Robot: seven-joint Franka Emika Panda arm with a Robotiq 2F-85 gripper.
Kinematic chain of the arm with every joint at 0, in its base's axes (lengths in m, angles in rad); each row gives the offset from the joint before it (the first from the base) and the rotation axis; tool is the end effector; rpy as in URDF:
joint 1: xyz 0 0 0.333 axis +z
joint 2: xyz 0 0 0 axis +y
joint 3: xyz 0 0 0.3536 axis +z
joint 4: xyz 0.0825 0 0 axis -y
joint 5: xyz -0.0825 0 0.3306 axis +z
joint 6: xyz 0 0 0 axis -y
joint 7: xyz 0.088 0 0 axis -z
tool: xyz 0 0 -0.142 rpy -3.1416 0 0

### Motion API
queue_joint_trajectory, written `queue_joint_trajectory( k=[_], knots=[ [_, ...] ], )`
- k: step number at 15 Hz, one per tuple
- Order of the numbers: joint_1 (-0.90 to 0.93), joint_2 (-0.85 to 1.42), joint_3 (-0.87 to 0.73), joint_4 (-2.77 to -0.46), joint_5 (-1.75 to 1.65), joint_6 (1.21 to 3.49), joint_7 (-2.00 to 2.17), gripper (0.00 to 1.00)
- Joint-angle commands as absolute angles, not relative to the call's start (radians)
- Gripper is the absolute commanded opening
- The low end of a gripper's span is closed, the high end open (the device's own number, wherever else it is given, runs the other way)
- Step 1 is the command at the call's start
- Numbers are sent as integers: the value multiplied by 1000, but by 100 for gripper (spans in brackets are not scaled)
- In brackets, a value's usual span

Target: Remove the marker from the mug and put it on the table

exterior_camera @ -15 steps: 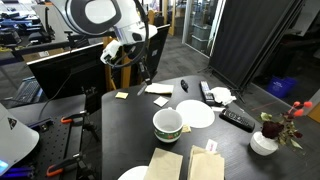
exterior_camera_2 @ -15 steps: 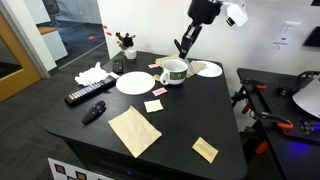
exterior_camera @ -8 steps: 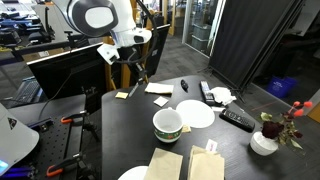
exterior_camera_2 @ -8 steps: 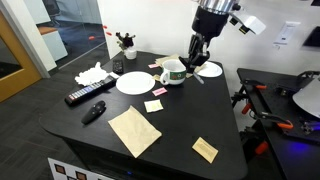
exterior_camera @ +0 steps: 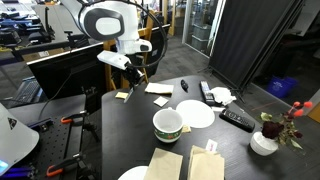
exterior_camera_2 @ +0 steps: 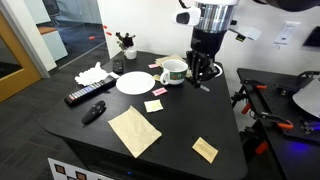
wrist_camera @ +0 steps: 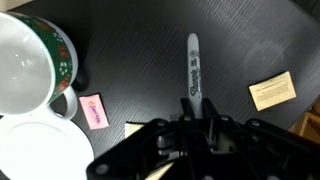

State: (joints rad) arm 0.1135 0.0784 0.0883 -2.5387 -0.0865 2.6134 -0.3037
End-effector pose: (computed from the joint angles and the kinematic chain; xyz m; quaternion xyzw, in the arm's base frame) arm 0.4255 0.0876 0.2920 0.9581 0.2859 -0.0025 0.0182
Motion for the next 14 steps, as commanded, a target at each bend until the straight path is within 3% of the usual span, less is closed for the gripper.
queue_joint_trajectory(
  k=[1,14],
  knots=[
    [109,172,105,-2444,-124,2526,-339,4],
    [138,466,112,-2166,-236,2403,-313,4]
  ],
)
